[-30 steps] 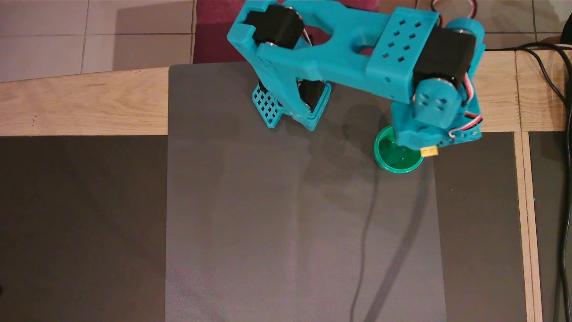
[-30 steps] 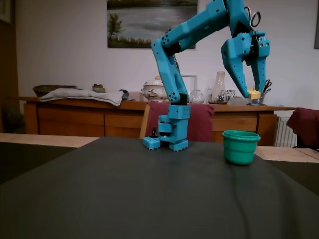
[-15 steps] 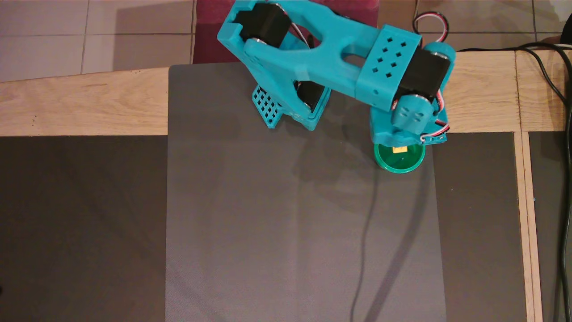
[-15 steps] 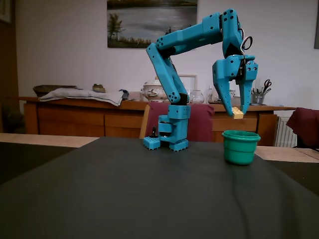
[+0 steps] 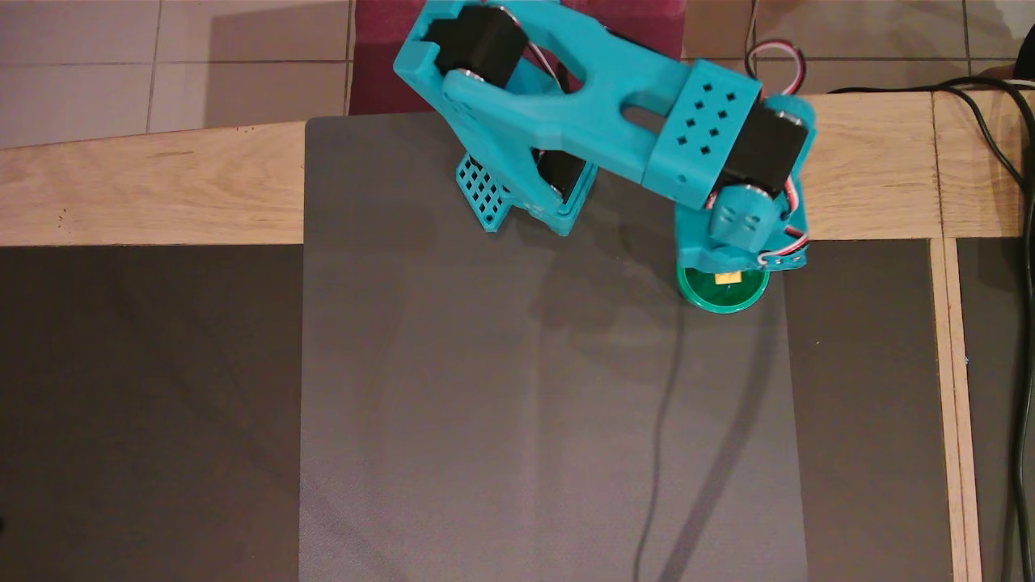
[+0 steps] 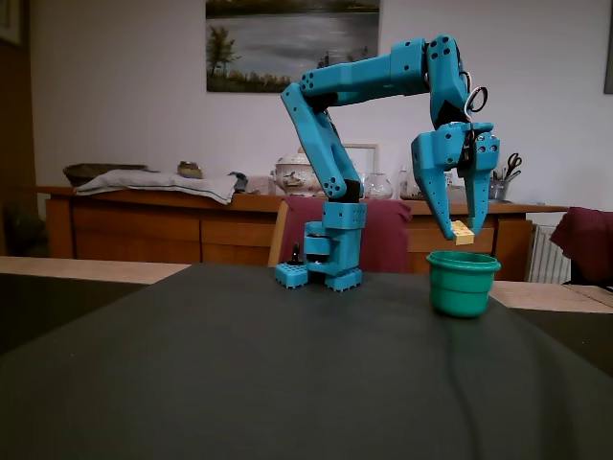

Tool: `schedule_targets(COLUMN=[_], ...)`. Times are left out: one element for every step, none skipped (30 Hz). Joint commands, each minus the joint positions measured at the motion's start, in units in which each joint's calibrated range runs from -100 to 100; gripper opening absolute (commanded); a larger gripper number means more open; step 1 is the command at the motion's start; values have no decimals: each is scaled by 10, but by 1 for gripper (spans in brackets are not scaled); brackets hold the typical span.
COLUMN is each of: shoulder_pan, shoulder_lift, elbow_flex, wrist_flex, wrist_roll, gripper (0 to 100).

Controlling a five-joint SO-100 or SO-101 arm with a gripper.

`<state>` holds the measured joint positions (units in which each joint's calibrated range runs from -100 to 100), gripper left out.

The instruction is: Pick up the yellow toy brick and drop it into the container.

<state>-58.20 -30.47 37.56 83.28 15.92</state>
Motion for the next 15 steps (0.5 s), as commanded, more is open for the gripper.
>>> schedule_targets(shoulder_pan=[4, 4, 4, 4, 4, 4, 4, 4, 4, 4, 4, 4, 4, 4, 4], shoulder_lift=[-7, -7, -7, -8, -8, -6, -6, -6, -6, -8, -10, -10, -10, -9, -8], elbow_flex=[2, 2, 2, 2, 2, 2, 3, 3, 3, 3, 3, 3, 3, 3, 3], wrist_flex=[-6, -6, -6, -6, -6, -6, -6, -6, -6, -6, -6, -5, -5, -5, -5], wrist_roll=[0, 0, 0, 0, 0, 1, 0, 0, 0, 0, 0, 1, 1, 2, 2], gripper=[0, 0, 0, 0, 0, 1, 3, 6, 9, 12, 14, 15, 15, 15, 14])
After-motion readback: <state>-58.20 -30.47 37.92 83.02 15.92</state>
